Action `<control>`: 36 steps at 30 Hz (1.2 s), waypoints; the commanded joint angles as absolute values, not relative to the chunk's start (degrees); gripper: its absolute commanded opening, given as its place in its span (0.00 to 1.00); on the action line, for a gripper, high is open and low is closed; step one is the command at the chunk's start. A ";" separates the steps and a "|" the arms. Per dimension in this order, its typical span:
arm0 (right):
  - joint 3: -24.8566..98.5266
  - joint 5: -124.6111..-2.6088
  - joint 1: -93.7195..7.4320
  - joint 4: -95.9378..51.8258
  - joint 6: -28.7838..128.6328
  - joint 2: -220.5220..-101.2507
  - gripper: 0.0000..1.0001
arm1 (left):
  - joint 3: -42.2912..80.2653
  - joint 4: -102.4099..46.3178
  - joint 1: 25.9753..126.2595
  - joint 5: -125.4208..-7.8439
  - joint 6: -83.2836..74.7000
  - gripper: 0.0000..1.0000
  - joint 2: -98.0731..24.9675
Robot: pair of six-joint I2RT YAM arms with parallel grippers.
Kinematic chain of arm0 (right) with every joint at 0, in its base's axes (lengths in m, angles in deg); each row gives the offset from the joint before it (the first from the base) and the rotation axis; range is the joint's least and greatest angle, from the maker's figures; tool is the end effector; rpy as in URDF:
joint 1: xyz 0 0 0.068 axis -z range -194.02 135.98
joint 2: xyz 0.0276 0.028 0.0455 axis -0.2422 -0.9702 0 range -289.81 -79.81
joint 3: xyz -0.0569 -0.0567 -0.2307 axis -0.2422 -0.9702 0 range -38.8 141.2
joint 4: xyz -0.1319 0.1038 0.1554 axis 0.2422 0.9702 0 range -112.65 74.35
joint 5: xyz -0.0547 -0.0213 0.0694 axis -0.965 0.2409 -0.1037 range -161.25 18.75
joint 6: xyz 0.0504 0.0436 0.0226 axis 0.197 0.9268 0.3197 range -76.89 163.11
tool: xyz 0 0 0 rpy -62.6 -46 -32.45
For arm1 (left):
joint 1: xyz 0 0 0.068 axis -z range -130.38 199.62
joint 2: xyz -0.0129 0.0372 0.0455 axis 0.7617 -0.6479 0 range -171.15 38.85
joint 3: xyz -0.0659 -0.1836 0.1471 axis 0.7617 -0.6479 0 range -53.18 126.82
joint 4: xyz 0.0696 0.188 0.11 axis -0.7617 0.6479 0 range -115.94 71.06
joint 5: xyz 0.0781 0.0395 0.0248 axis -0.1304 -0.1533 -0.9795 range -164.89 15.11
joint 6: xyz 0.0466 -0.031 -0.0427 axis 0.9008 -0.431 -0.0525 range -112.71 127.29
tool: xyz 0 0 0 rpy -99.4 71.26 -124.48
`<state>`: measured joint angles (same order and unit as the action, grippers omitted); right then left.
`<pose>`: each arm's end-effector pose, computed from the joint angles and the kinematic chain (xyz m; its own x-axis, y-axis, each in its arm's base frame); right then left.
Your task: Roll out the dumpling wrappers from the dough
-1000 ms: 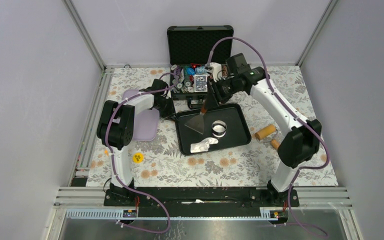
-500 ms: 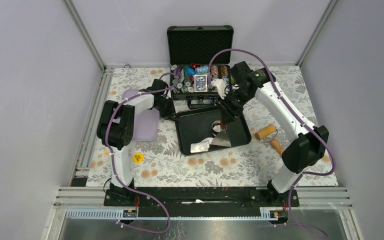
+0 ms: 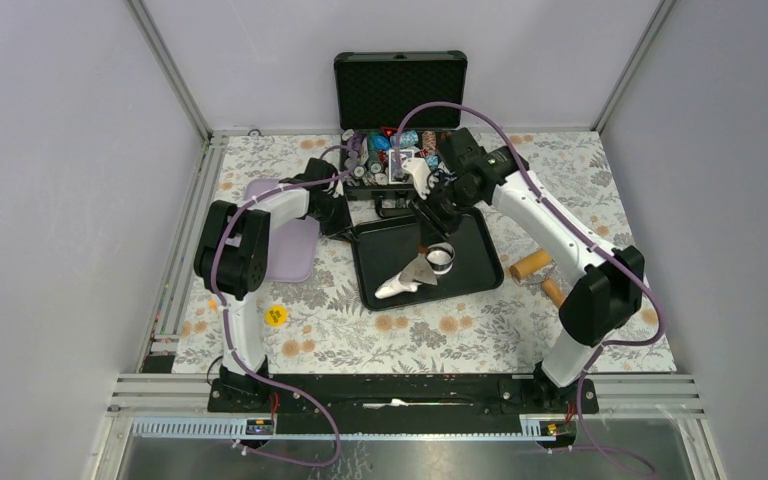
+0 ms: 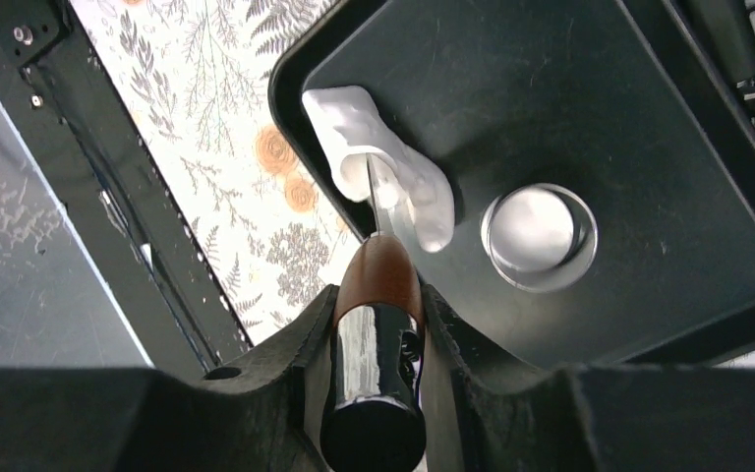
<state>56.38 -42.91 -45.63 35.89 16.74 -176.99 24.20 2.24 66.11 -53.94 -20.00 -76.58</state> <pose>0.2602 0.1921 0.2902 -0.3712 -0.6875 -0.6241 -0.9208 0.3592 0.1520 0.3531 -0.1259 0.1262 -0.9648 -0.1608 -0.2082 -0.0438 0.8786 -0.4756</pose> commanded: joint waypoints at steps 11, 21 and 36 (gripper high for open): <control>60.65 -42.87 -47.02 10.64 33.24 -182.49 0.00 | 23.60 1.39 67.90 -54.63 -20.13 0.00 -77.03; 63.14 -52.39 -47.04 9.74 31.61 -180.01 0.00 | 23.53 1.35 67.90 -53.93 -20.22 0.00 -76.91; 41.84 -46.28 -23.25 1.93 39.19 -160.79 0.00 | 30.65 6.17 65.44 -55.13 -14.53 0.78 -68.92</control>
